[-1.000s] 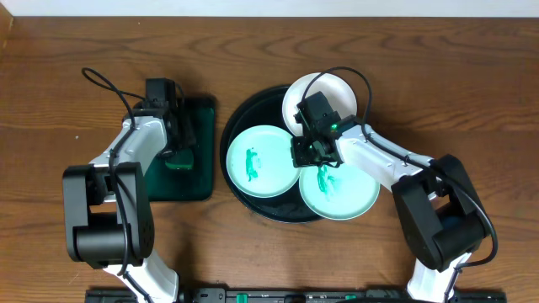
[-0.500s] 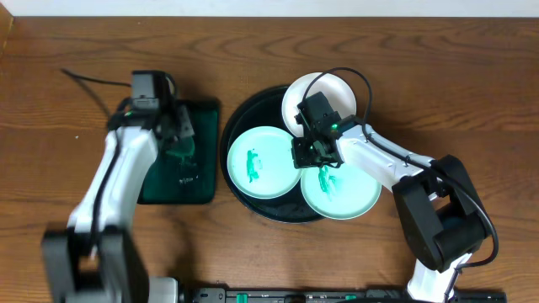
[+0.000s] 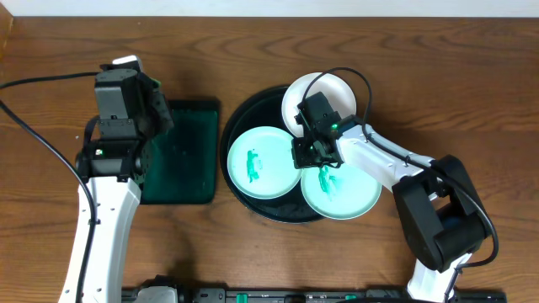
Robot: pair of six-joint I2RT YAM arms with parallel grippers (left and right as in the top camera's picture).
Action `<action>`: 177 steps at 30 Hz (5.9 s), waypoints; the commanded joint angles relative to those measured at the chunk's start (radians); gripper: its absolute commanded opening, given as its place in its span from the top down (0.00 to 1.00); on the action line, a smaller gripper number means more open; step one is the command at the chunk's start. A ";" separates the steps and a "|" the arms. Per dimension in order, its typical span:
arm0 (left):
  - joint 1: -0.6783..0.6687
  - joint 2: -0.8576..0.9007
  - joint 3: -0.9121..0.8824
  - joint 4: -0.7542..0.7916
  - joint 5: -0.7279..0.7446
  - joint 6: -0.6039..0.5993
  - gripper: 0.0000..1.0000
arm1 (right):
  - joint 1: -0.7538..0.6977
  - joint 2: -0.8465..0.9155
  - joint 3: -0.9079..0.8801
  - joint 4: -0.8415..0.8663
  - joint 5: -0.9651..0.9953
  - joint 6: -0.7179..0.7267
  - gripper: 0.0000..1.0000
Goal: Clean dirty plates on tray and stack at the side
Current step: 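Lift the green sponge up out of the tray with the left gripper, then scrub the held plate with the sponge in the left gripper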
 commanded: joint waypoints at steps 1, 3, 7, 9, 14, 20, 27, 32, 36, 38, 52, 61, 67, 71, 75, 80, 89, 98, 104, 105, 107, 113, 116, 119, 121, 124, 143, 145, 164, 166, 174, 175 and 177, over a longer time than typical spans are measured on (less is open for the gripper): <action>0.000 -0.003 0.011 0.029 -0.024 0.026 0.93 | -0.008 -0.008 -0.017 -0.029 0.035 -0.031 0.99; 0.000 -0.003 0.011 0.042 -0.024 0.026 0.93 | -0.008 -0.008 -0.017 -0.029 0.035 -0.034 0.99; 0.000 -0.003 0.011 0.060 -0.024 0.033 0.93 | -0.008 -0.008 -0.017 -0.028 0.035 -0.034 0.99; 0.000 -0.003 0.011 0.063 -0.024 0.037 0.93 | -0.008 -0.008 -0.017 -0.028 0.035 -0.034 0.99; 0.000 -0.003 0.011 0.077 -0.024 0.041 0.93 | -0.008 -0.008 -0.017 -0.025 0.035 -0.034 0.99; 0.000 -0.001 0.011 0.085 -0.024 0.041 0.93 | -0.008 -0.008 -0.017 -0.025 0.035 -0.034 0.99; 0.000 0.005 0.011 0.088 -0.024 0.041 0.93 | -0.008 -0.008 -0.017 -0.025 0.035 -0.034 0.99; 0.000 0.006 0.011 0.092 -0.024 0.041 0.93 | -0.008 -0.008 -0.017 -0.025 0.035 -0.034 0.99; 0.000 0.008 0.011 0.097 -0.024 0.041 0.93 | -0.008 -0.008 -0.017 -0.025 0.035 -0.034 0.99; 0.000 0.012 0.011 0.096 -0.024 0.041 0.93 | -0.008 -0.008 -0.017 -0.025 0.035 -0.034 0.99; 0.000 0.017 0.009 0.094 -0.024 0.040 0.93 | -0.008 -0.008 -0.017 -0.025 0.035 -0.034 0.99; 0.000 0.159 0.009 -0.158 -0.024 -0.060 0.93 | -0.008 -0.008 -0.017 -0.025 0.035 -0.033 0.99; 0.000 0.312 0.009 -0.225 0.014 -0.214 0.93 | -0.008 -0.008 -0.017 -0.033 0.034 -0.029 0.99; 0.000 0.350 0.009 -0.229 0.041 -0.217 0.93 | -0.008 -0.008 -0.017 -0.040 0.031 -0.029 0.99; 0.000 0.339 0.017 -0.229 0.041 -0.216 0.93 | -0.008 -0.008 -0.017 -0.040 0.031 -0.029 0.99; 0.000 0.309 0.037 -0.229 0.155 -0.198 0.93 | -0.008 -0.008 -0.017 -0.040 0.031 -0.029 0.99; -0.097 0.305 0.045 -0.243 0.308 -0.217 0.93 | -0.008 -0.008 -0.017 -0.039 0.031 -0.029 0.99; -0.345 0.329 0.045 -0.163 0.314 -0.264 0.93 | -0.008 -0.008 -0.017 -0.040 0.031 -0.029 0.99; -0.419 0.446 0.045 -0.076 0.321 -0.333 0.93 | -0.008 -0.008 -0.017 -0.040 0.031 -0.029 0.99; -0.425 0.474 0.045 -0.063 0.323 -0.349 0.93 | -0.008 -0.008 -0.017 -0.040 0.031 -0.029 0.99; -0.433 0.529 0.045 -0.040 0.333 -0.363 0.93 | -0.008 -0.008 -0.017 -0.040 0.031 -0.029 0.99; -0.438 0.677 0.045 -0.016 0.343 -0.375 0.93 | -0.008 -0.008 -0.017 -0.040 0.031 -0.029 0.99; -0.436 0.705 0.045 -0.027 0.291 -0.366 0.93 | -0.008 -0.008 -0.017 -0.040 0.031 -0.029 0.99; -0.436 0.695 0.045 -0.069 0.143 -0.371 0.93 | -0.008 -0.008 -0.017 -0.040 0.031 -0.029 0.99; -0.436 0.682 0.045 -0.111 0.022 -0.376 0.93 | -0.008 -0.008 -0.017 -0.040 0.031 -0.029 0.99; -0.436 0.659 0.045 -0.176 -0.152 -0.417 0.93 | -0.008 -0.008 -0.017 -0.040 0.031 -0.029 0.99; -0.529 0.637 0.045 -0.099 0.468 -0.200 0.93 | -0.008 -0.008 -0.017 -0.040 0.031 -0.029 0.99; -0.549 0.637 0.045 -0.069 0.511 -0.216 0.93 | -0.008 -0.008 -0.017 -0.043 0.031 -0.029 0.99; -0.365 0.637 0.045 -0.098 -0.086 -0.422 0.93 | -0.008 -0.008 -0.017 -0.058 0.031 -0.029 0.99; -0.357 0.637 0.045 -0.115 -0.121 -0.422 0.93 | -0.008 -0.008 -0.017 -0.057 0.031 -0.029 0.99; -0.413 0.637 0.045 -0.194 0.145 -0.294 0.93 | -0.008 -0.008 -0.017 -0.057 0.031 -0.029 0.99; -0.426 0.637 0.045 -0.193 0.211 -0.272 0.93 | -0.008 -0.008 -0.017 -0.058 0.031 -0.029 0.99; -0.457 0.637 0.045 -0.179 0.353 -0.227 0.93 | -0.008 -0.008 -0.017 -0.058 0.031 -0.029 0.99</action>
